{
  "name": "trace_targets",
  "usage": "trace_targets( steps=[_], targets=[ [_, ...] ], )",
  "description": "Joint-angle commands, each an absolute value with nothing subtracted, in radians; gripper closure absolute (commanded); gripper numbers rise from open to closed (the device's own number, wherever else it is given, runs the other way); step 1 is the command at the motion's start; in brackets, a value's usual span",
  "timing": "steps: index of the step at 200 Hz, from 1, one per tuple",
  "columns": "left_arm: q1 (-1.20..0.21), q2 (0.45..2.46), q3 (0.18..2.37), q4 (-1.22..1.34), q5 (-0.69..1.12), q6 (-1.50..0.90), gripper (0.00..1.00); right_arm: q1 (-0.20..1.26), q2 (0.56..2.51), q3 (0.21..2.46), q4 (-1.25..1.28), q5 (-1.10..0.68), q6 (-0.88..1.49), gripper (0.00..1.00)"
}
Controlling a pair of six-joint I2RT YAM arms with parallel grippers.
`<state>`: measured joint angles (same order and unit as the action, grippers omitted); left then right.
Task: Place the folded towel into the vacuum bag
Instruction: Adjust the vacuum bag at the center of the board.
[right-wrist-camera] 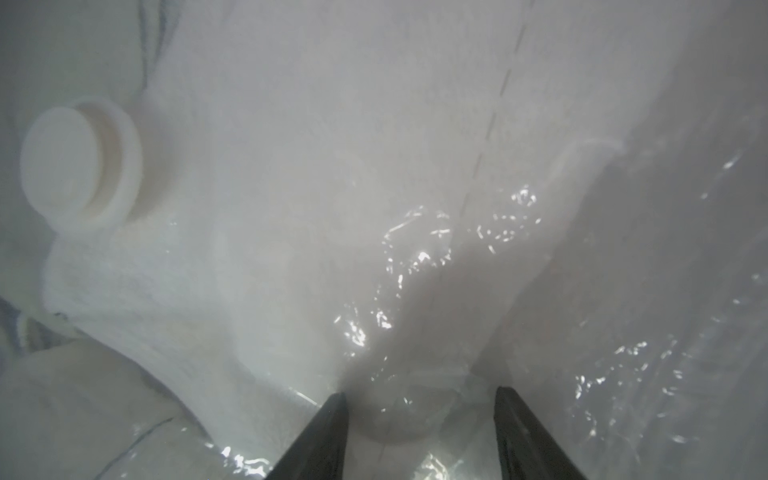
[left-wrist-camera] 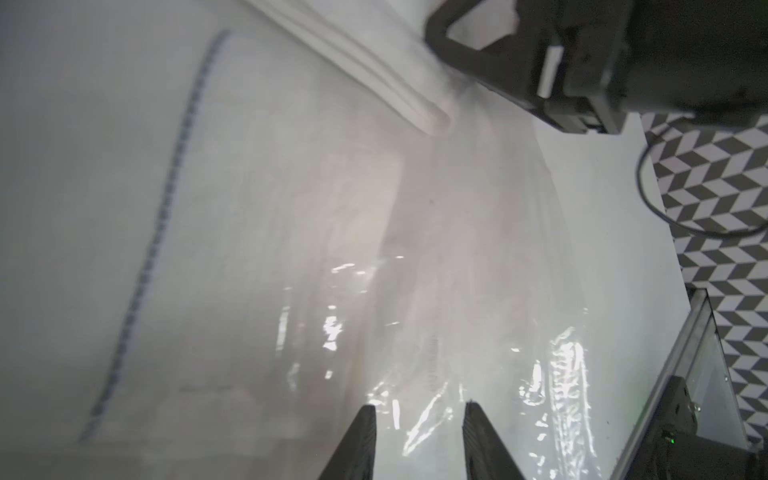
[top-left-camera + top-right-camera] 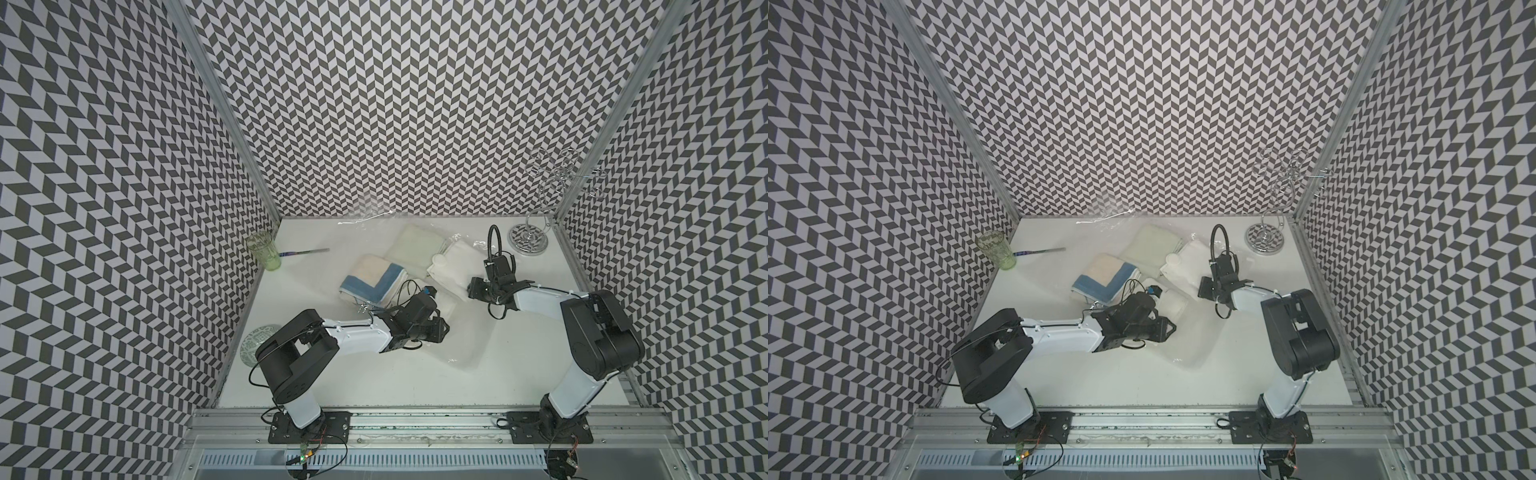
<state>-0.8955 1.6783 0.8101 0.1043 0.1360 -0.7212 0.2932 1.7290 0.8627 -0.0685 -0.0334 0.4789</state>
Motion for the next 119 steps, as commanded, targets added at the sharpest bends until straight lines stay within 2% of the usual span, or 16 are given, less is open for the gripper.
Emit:
trace_targets(
  steps=[1,27,68,99,119],
  targets=[
    [-0.843,1.616,0.750,0.167,0.156,-0.807,0.61,0.302,1.733,0.775,-0.148,-0.103,0.486,0.43],
    [-0.780,1.570,0.685,0.189,0.170,-0.836,0.61,0.350,1.645,0.687,-0.164,-0.164,0.498,0.44],
    [-0.635,1.538,0.676,0.139,0.201,-0.779,0.61,0.557,1.532,0.601,-0.161,-0.222,0.637,0.44],
    [-0.534,1.580,0.735,0.073,0.195,-0.681,0.61,0.709,1.530,0.646,-0.114,-0.255,0.769,0.44],
    [-0.494,1.587,0.767,0.014,0.212,-0.654,0.61,0.724,1.547,0.714,-0.143,-0.317,0.750,0.44]
  ],
)
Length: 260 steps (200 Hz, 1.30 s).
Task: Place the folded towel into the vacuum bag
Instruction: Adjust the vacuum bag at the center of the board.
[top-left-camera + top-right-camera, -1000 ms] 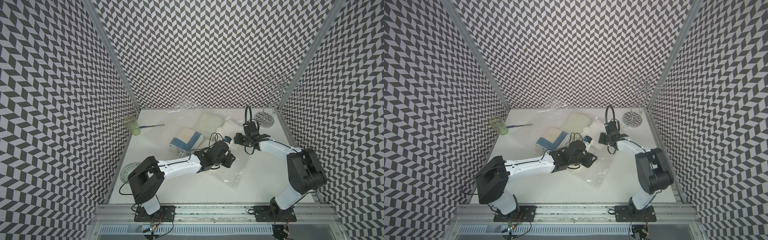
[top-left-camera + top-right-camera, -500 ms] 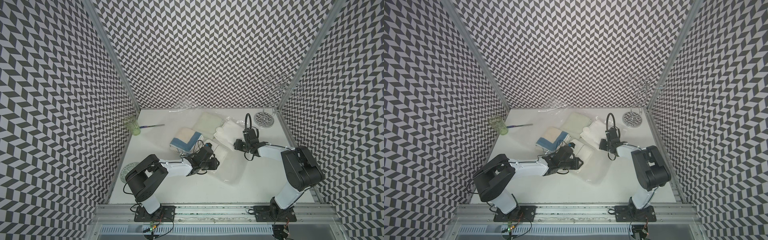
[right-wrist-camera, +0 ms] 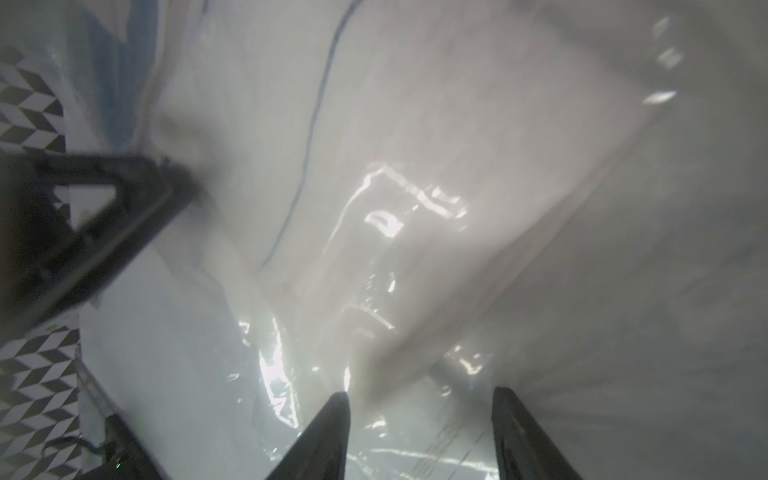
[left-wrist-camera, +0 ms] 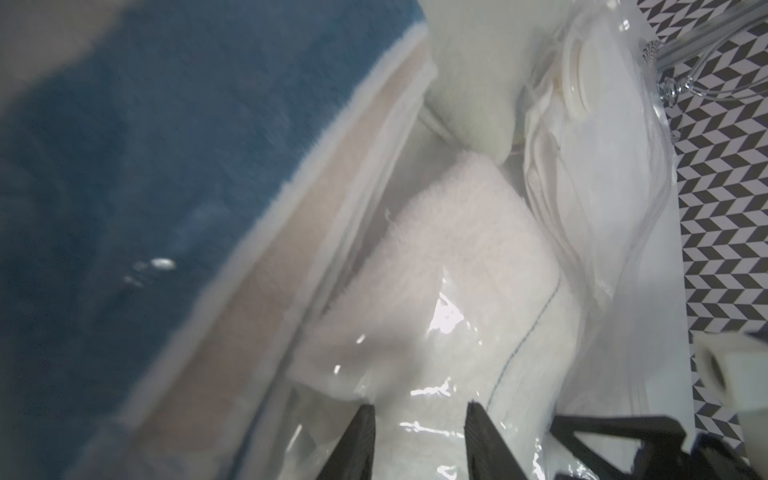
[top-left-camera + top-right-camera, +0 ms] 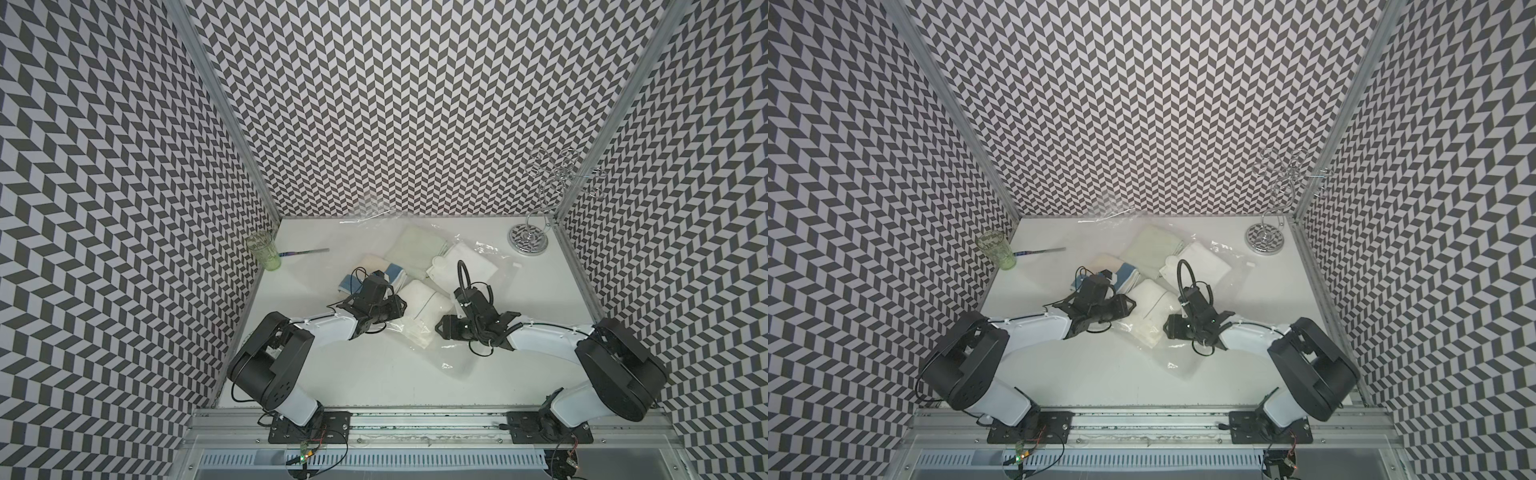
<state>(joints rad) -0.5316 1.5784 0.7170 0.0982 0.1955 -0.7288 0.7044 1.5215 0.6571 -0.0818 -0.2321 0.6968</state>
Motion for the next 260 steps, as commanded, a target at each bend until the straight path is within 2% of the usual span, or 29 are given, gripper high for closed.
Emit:
trace_targets(
  steps=[1,33,72,115,149,208,260],
  targets=[
    [-0.495,1.585,0.769,0.011,0.210,-0.651,0.61,0.722,1.547,0.719,-0.150,-0.316,0.745,0.44],
    [-0.541,1.421,0.757,-0.063,0.204,-0.658,0.61,0.586,1.515,0.873,-0.336,-0.204,0.559,0.42],
    [-0.580,1.244,0.620,-0.085,0.163,-0.770,0.59,0.415,1.626,1.076,-0.420,0.041,0.446,0.42],
    [-0.572,1.193,0.511,-0.078,0.098,-0.826,0.50,0.391,1.848,1.282,-0.369,0.108,0.440,0.43],
    [-0.529,1.266,0.487,0.019,0.155,-0.839,0.49,0.392,2.046,1.381,-0.465,0.133,0.405,0.44],
    [-0.452,1.401,0.492,0.156,0.227,-0.835,0.49,0.475,1.942,1.071,-0.493,0.065,0.446,0.46],
    [-0.427,1.538,0.583,0.168,0.244,-0.773,0.50,0.531,1.792,0.845,-0.472,-0.084,0.462,0.46]
  ],
)
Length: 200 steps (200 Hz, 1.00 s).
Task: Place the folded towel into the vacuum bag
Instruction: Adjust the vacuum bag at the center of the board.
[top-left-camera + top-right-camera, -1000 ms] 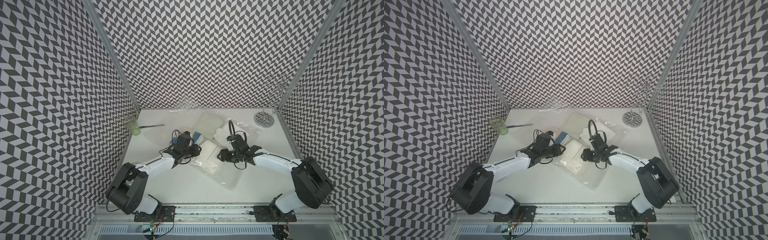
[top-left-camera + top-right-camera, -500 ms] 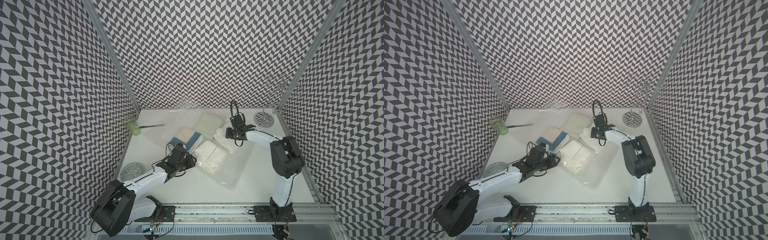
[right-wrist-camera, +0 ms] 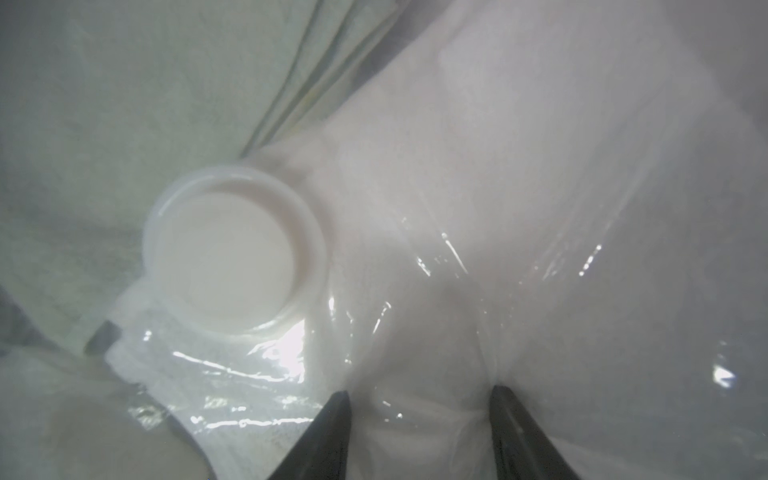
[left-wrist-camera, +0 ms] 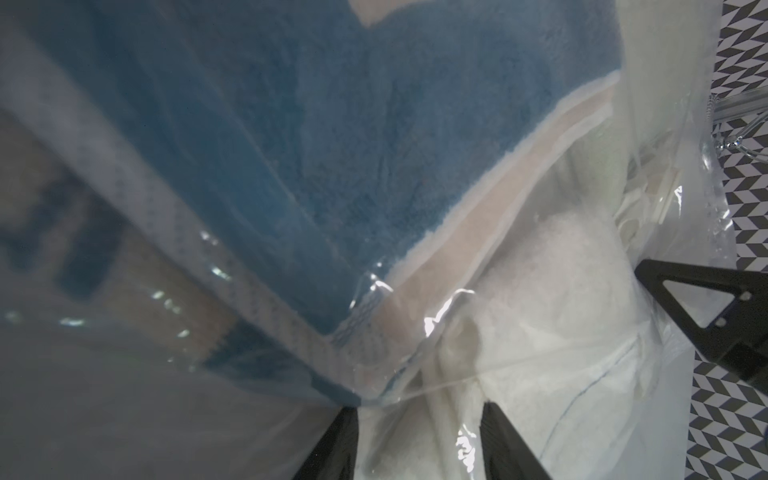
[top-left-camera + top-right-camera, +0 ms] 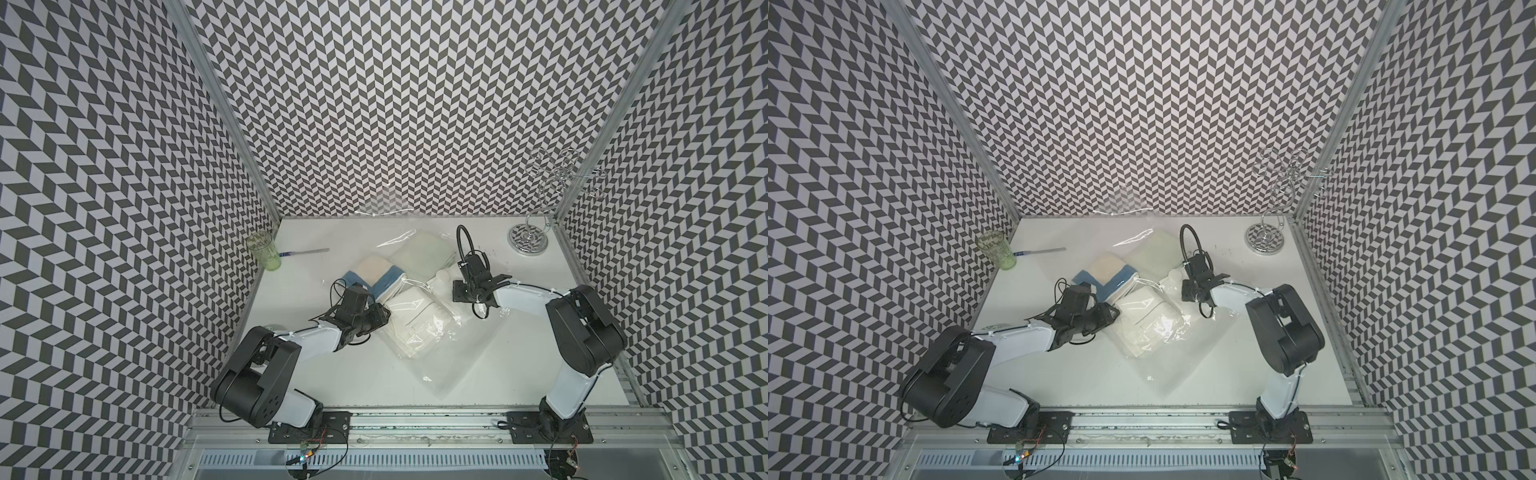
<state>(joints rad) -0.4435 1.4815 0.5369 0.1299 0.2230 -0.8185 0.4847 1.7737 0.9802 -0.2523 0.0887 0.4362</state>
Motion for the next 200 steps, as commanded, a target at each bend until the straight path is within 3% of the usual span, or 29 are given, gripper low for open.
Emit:
trace_targets(
  steps=[1,50,90,149,200],
  targets=[
    [-0.426,1.542,0.585,0.168,0.245,-0.772,0.50,0.533,1.789,0.841,-0.472,-0.089,0.462,0.46],
    [-0.390,1.718,0.754,0.153,0.273,-0.698,0.51,0.643,1.693,0.767,-0.423,-0.286,0.544,0.46],
    [-0.376,1.772,0.870,0.093,0.278,-0.665,0.52,0.661,1.766,0.815,-0.299,-0.345,0.624,0.46],
    [-0.347,1.563,0.832,-0.037,0.221,-0.611,0.52,0.578,1.830,0.952,-0.381,-0.212,0.507,0.46],
    [-0.347,1.344,0.731,-0.132,0.231,-0.615,0.51,0.542,1.624,0.957,-0.491,-0.302,0.414,0.37]
  ],
)
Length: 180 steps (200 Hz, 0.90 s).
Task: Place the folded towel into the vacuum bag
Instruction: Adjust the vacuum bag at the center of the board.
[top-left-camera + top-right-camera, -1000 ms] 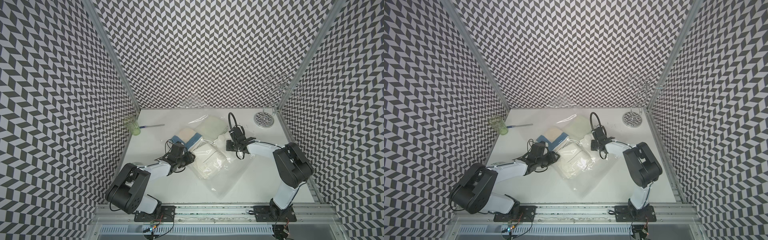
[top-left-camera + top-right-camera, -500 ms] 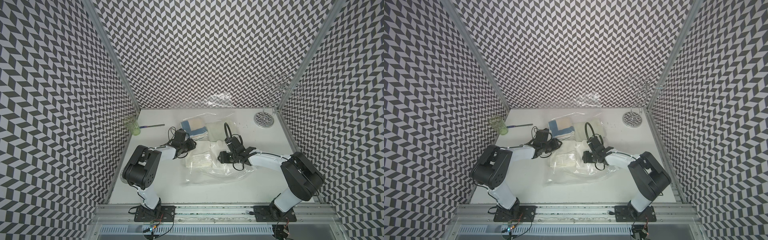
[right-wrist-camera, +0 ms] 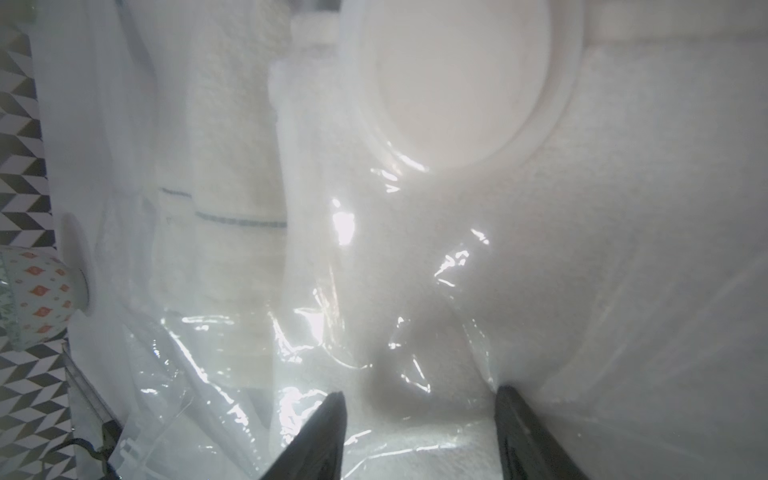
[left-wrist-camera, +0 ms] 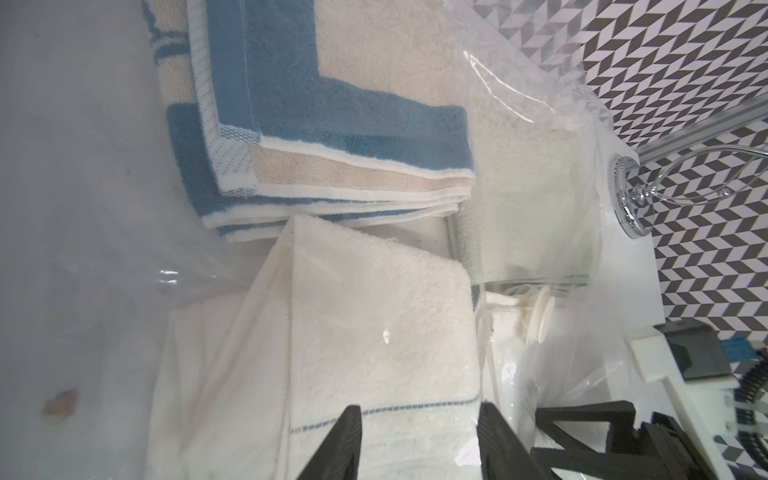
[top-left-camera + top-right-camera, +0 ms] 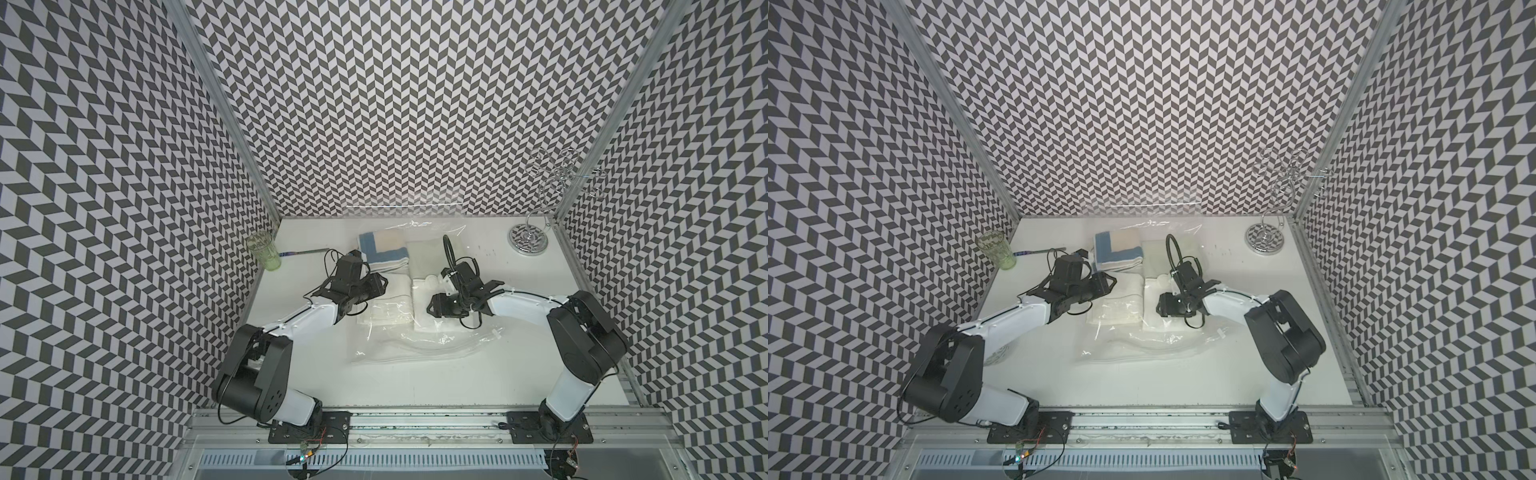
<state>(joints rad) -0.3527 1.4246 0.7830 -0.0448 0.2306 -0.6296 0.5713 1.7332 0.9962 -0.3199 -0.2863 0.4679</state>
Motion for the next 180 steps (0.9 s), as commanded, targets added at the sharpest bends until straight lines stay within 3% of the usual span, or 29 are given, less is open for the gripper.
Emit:
trace_targets(
  steps=[1,45,79,119,180],
  targets=[
    [-0.346,1.338,0.728,-0.134,0.231,-0.615,0.51,0.538,1.617,0.955,-0.493,-0.304,0.415,0.37],
    [-0.336,1.140,0.605,-0.213,0.234,-0.671,0.49,0.295,1.248,0.754,-0.590,-0.389,0.498,0.27],
    [-0.335,1.017,0.527,-0.269,0.224,-0.719,0.48,0.152,1.058,0.608,-0.708,-0.342,0.550,0.21],
    [-0.331,0.913,0.473,-0.302,0.181,-0.759,0.43,0.105,0.974,0.563,-0.728,-0.267,0.643,0.13],
    [-0.329,0.927,0.431,-0.250,0.241,-0.791,0.43,0.062,0.952,0.391,-0.517,-0.403,0.736,0.14]
  ],
)
